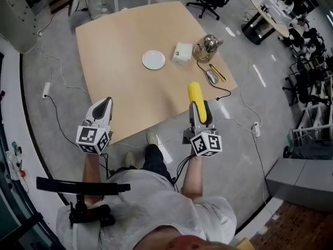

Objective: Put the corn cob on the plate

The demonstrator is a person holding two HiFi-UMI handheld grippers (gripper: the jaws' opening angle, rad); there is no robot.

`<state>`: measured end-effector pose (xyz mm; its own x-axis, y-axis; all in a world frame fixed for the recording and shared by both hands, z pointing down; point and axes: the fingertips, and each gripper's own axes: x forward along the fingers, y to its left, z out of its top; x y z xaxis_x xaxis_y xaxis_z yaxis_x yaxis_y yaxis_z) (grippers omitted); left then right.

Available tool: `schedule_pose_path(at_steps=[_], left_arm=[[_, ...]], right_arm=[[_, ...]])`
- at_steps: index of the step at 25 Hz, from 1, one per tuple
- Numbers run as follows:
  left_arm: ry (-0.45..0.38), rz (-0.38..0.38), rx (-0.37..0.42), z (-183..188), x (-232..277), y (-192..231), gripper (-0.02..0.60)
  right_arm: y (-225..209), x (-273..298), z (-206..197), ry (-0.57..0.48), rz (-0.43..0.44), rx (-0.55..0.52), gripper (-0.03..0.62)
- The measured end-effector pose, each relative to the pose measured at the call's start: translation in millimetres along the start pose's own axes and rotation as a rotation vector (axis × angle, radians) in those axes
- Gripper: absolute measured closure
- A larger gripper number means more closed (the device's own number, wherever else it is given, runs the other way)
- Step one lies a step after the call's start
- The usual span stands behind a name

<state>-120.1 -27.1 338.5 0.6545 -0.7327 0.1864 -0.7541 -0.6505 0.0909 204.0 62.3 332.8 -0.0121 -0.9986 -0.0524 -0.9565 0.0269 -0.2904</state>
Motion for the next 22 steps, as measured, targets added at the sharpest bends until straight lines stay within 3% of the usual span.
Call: schedule_pose_path(at_steps=[7,15,22], left_arm=[[0.030,0.076,-0.022,-34,67,4,0.561],[0.061,0.135,-0.021,-39,81,17,0.561],[0.082,0.162,-0.051,-67,112,33,0.561]], right_arm=[[-48,85,-34,0.056,0.106,0.004,0.355],[-40,137,-51,0.105,0.190,-0.005,0.355],[-44,195,-97,0.146,0.250,-0.048,0.355]])
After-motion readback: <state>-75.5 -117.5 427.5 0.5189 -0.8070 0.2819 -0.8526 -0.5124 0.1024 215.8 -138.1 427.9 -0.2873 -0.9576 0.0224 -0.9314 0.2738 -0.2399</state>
